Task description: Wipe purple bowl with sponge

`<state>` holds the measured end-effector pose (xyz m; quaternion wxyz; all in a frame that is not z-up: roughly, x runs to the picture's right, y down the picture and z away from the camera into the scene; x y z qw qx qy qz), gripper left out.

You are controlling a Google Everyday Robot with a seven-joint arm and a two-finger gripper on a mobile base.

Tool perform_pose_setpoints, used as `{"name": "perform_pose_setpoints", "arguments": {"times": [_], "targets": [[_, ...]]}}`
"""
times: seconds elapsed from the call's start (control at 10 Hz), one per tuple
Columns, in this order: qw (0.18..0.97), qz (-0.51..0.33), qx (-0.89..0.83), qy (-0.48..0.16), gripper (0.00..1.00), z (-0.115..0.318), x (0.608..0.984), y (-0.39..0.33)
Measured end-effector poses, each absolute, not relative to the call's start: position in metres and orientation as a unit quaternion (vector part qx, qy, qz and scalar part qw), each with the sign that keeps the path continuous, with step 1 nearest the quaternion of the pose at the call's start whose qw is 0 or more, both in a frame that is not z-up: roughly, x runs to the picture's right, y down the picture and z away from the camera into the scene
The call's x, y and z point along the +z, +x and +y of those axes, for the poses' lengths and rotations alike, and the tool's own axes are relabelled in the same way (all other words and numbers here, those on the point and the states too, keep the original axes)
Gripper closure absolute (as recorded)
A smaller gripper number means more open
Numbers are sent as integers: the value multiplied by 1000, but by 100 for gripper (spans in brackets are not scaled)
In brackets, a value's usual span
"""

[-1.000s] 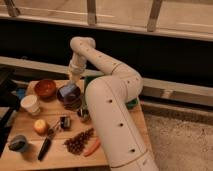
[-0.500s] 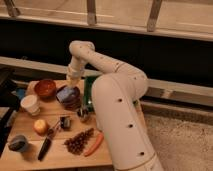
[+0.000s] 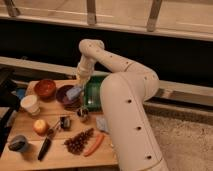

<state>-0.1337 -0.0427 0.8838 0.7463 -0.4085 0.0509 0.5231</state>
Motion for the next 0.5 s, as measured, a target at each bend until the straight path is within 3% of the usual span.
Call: {"name": "perform_pose_setpoints", "arguments": {"times": [0.5], "targets": [[764,17,484,-427,100,-55,894,-197]]}}
